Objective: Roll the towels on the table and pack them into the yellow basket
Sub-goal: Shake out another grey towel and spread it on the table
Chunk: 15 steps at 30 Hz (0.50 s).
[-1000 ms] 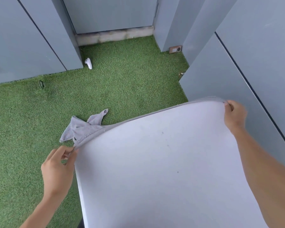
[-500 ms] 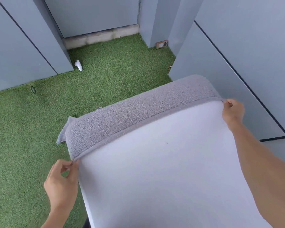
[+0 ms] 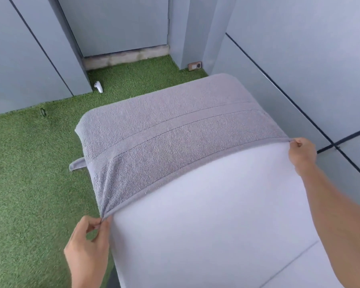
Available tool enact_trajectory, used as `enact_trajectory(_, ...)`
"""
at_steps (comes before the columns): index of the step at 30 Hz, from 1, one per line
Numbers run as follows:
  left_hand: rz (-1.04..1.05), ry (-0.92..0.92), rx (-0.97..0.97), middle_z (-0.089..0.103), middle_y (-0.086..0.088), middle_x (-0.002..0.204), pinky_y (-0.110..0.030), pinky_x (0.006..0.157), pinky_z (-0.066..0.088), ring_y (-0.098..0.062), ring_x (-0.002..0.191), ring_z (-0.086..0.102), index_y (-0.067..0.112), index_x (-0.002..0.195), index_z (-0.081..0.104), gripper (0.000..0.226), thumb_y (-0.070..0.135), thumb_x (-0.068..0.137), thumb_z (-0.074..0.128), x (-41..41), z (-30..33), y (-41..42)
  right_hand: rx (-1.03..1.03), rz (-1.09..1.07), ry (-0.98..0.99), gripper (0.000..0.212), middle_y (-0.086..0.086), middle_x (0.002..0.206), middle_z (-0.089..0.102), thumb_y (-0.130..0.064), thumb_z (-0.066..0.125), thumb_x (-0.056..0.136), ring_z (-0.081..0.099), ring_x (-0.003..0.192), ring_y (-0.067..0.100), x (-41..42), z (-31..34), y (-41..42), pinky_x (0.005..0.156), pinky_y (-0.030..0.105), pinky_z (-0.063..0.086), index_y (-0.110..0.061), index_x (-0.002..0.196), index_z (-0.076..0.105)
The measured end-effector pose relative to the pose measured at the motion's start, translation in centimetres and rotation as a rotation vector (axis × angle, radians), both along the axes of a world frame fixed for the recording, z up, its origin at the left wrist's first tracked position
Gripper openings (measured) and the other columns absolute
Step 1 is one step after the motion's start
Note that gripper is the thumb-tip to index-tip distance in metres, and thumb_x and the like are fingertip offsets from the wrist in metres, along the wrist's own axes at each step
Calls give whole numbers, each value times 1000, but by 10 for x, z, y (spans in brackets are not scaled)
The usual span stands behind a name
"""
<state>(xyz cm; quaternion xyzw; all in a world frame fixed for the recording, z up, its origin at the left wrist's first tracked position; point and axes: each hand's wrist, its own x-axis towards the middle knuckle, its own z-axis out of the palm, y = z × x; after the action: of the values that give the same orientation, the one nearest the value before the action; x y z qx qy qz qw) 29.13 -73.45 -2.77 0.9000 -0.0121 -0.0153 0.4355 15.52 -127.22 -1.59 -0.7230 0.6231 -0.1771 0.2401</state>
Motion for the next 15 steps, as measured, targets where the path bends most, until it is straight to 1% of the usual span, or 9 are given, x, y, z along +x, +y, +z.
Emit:
enact_trajectory(3, 21, 9, -44, 64, 12, 81, -1, 61, 35, 7, 65, 54, 24, 68, 53, 25, 18, 80, 73, -36, -3, 9, 4, -5, 39, 30, 19, 110, 65, -16, 41, 94, 58, 102, 37, -34, -3, 7, 85, 40, 44, -9, 113, 63)
enact_trajectory(5, 15, -13, -50, 63, 5, 73, -5, 56, 36, 8, 57, 49, 25, 67, 52, 26, 21, 81, 74, -62, -7, 16, 18, -12, 39, 31, 17, 110, 64, -16, 40, 94, 58, 99, 36, -56, -1, 13, 85, 41, 44, -9, 114, 62)
enact_trajectory(7, 0, -73, -58, 63, 2, 72, -11, 59, 41, 8, 65, 51, 22, 67, 53, 25, 26, 81, 73, -86, -5, 19, 26, -13, 37, 30, 16, 109, 64, -17, 40, 94, 57, 95, 33, -81, -1, 19, 83, 40, 44, -10, 115, 61)
enact_trajectory(8, -3, -91, -68, 63, -1, 72, -10, 62, 42, 6, 72, 53, 21, 67, 54, 24, 23, 80, 74, -98, -3, 20, 24, -11, 46, 30, 16, 108, 64, -17, 40, 94, 57, 94, 33, -95, -1, 21, 83, 42, 44, -11, 114, 61)
enact_trajectory(10, -6, -103, -79, 62, -6, 71, -2, 66, 41, 1, 77, 54, 15, 67, 54, 25, 10, 79, 76, -125, -4, 24, 18, -19, 43, 29, 15, 107, 64, -18, 41, 94, 58, 96, 34, -121, -2, 26, 87, 46, 45, -12, 114, 61)
enact_trajectory(11, -13, -107, -88, 62, -6, 71, -1, 67, 40, 0, 77, 54, 15, 66, 54, 25, 11, 78, 76, -138, -5, 27, 15, -23, 38, 29, 14, 106, 64, -19, 40, 94, 58, 97, 34, -134, -3, 28, 89, 48, 45, -13, 114, 61)
enact_trajectory(13, -13, -126, -97, 61, -2, 70, -4, 66, 40, 0, 76, 55, 20, 66, 53, 25, 27, 79, 73, -165, -5, 33, 8, -20, 30, 29, 13, 104, 65, -21, 39, 94, 59, 97, 35, -162, -5, 34, 89, 50, 46, -15, 112, 61)
enact_trajectory(14, -4, -124, -93, 62, 0, 70, -5, 67, 39, 2, 77, 55, 21, 66, 52, 25, 28, 79, 73, -177, -5, 37, 5, -18, 18, 28, 13, 104, 66, -22, 40, 94, 59, 97, 35, -177, -5, 38, 89, 51, 47, -16, 111, 61)
enact_trajectory(15, 2, -114, -87, 62, 0, 71, -4, 68, 38, 4, 78, 55, 21, 66, 52, 27, 22, 79, 75, -193, -5, 41, 6, -20, 8, 28, 14, 105, 66, -22, 40, 93, 59, 98, 35, -192, -5, 42, 90, 50, 47, -17, 111, 61)
